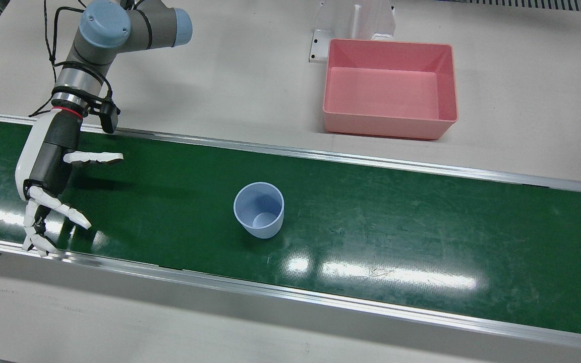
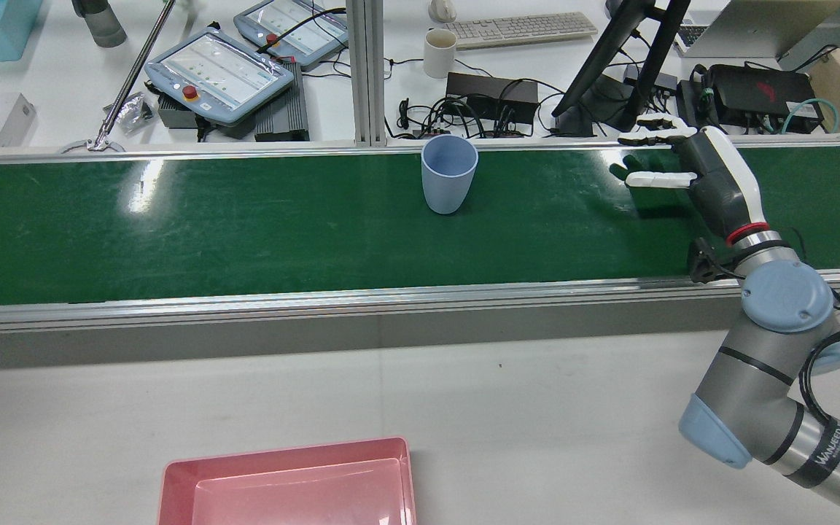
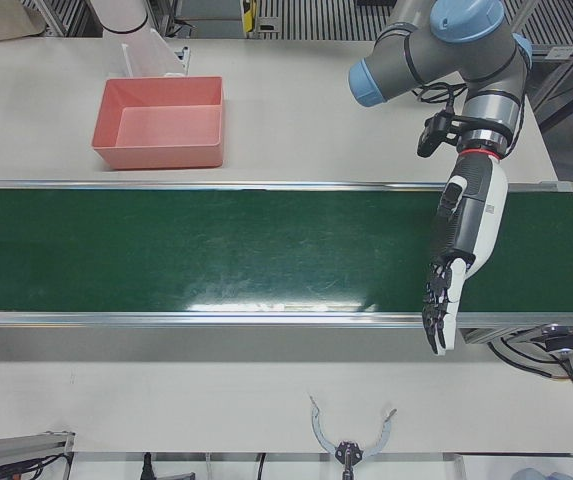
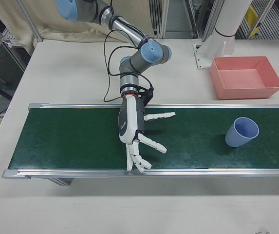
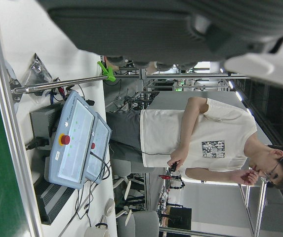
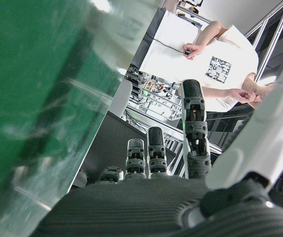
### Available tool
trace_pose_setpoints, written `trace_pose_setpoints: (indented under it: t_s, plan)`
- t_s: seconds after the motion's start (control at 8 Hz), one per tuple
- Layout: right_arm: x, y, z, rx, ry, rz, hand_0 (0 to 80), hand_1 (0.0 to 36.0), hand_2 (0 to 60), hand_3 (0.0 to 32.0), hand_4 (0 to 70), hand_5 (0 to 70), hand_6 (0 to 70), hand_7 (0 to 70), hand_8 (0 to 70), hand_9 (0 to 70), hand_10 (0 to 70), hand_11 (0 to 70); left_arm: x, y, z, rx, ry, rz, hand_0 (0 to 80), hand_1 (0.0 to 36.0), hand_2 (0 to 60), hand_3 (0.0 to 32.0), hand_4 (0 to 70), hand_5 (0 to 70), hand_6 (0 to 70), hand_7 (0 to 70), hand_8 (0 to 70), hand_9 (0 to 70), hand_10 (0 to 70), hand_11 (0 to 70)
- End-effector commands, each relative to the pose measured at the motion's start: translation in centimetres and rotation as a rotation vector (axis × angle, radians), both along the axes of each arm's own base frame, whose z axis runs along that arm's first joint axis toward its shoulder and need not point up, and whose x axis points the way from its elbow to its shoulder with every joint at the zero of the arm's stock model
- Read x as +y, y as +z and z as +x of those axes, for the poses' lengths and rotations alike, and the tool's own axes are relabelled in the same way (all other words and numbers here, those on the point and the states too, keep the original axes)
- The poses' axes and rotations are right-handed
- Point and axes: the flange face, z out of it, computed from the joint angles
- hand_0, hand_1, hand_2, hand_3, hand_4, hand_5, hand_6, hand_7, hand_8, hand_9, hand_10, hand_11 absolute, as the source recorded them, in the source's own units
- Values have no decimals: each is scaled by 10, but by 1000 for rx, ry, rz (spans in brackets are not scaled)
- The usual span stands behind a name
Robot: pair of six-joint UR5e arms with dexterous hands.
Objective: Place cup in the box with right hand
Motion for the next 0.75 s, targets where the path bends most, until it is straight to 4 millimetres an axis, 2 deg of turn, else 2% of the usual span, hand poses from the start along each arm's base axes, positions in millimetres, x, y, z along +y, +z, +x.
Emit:
trace_pose_setpoints:
  t_s: [0.0, 0.5, 0.62]
  plan:
    - [1, -1, -3, 12, -4, 1, 436, 15, 41, 0, 402, 22, 66, 338, 103, 167, 23, 34, 0, 1, 0, 0, 0, -1, 0, 0, 0, 0, 0, 0, 0, 0, 0, 0, 0, 0]
    - [1, -1, -6, 20, -8, 3, 434, 14, 41, 0, 400, 22, 66, 338, 105, 169, 25, 37, 0, -1, 0, 0, 0, 2, 0, 0, 0, 0, 0, 0, 0, 0, 0, 0, 0, 0]
    - [1, -1, -6, 21, -8, 3, 434, 14, 46, 0, 419, 21, 68, 343, 106, 171, 27, 39, 0, 0, 0, 0, 0, 0, 0, 0, 0, 0, 0, 0, 0, 0, 0, 0, 0, 0]
